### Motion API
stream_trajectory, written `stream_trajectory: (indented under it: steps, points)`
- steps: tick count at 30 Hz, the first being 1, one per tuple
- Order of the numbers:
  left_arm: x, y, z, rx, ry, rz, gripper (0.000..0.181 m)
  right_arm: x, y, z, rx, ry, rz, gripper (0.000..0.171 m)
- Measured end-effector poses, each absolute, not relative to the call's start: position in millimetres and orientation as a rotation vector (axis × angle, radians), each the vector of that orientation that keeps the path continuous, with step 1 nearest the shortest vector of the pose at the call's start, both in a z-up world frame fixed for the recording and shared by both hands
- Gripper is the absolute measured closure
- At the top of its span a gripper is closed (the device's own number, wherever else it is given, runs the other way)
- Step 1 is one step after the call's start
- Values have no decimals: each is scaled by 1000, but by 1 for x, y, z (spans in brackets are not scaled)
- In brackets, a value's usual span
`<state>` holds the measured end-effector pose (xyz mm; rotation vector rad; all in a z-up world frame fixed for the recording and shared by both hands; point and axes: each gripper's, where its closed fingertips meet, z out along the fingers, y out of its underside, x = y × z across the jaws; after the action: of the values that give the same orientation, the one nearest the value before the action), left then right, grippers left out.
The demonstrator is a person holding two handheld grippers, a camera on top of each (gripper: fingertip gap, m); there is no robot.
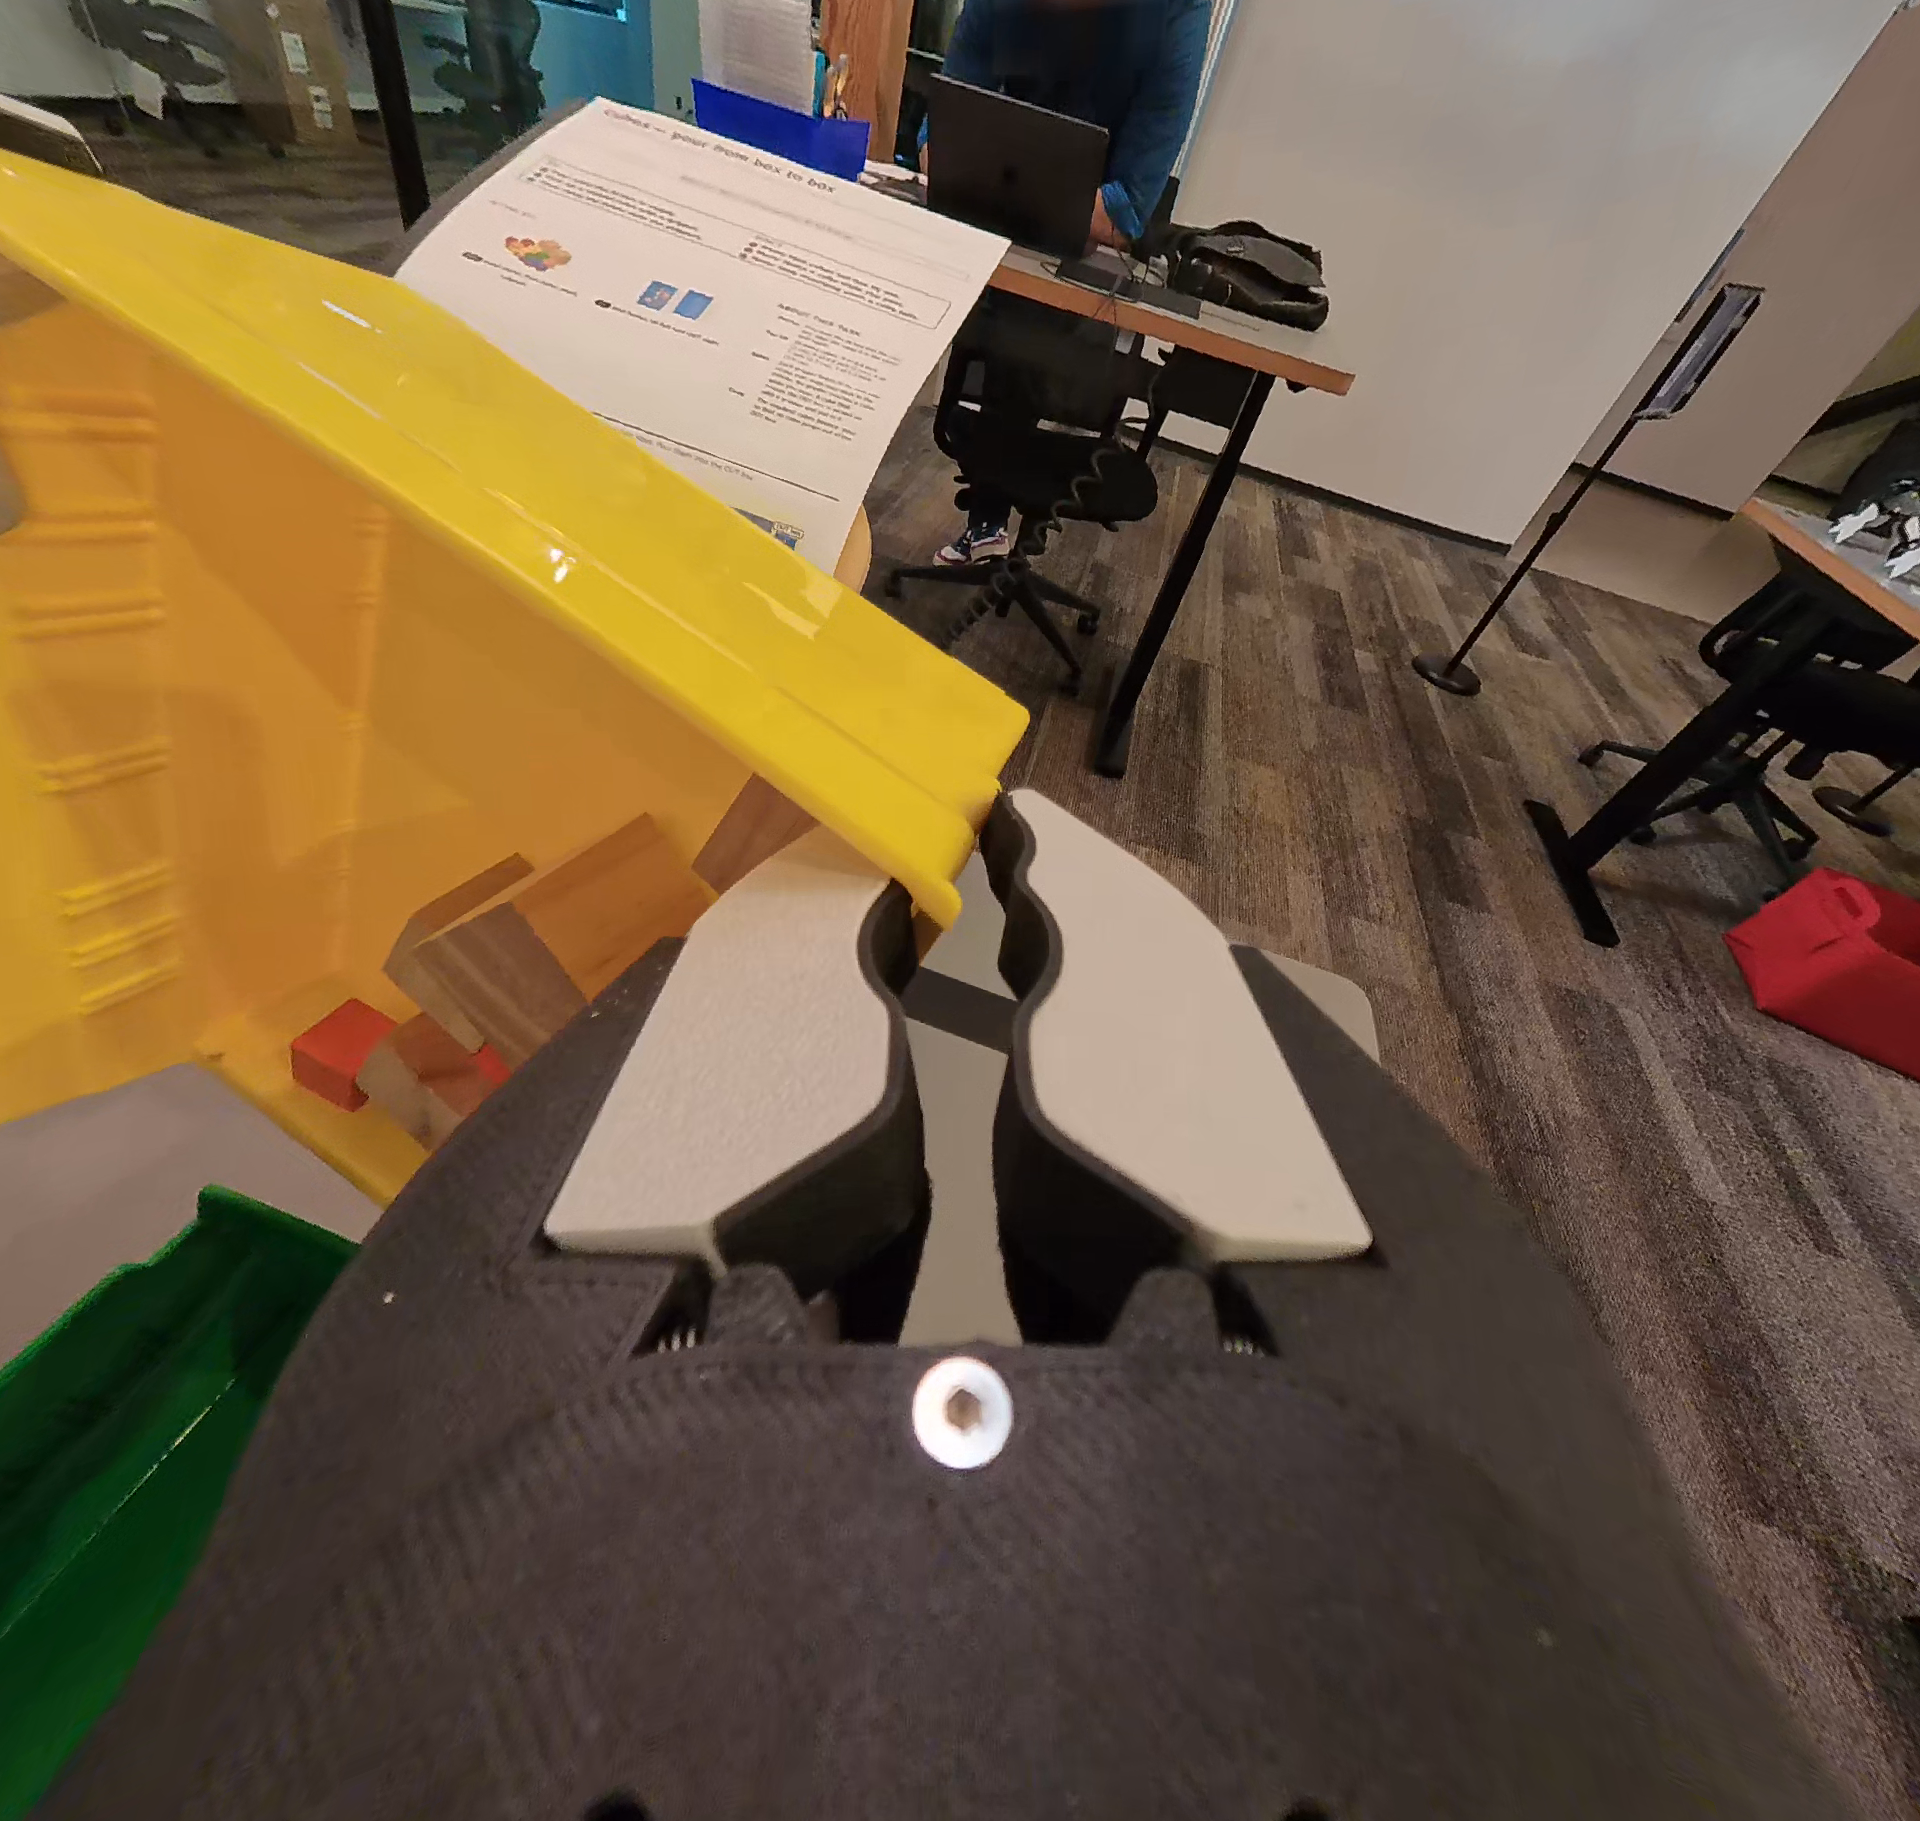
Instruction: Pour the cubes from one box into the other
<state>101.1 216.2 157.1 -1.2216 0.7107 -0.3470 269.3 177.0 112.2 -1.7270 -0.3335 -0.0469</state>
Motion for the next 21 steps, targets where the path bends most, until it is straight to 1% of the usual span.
stream_trajectory:
  steps: [11, 21]
  points:
    - [95, 196, 160, -1157, 689, -360, 171, 264, 158, 119, -1651, -328, -40, 164]
    - [95, 194, 153, -1163, 689, -356, 171, 263, 156, 110, -1656, -314, -32, 164]
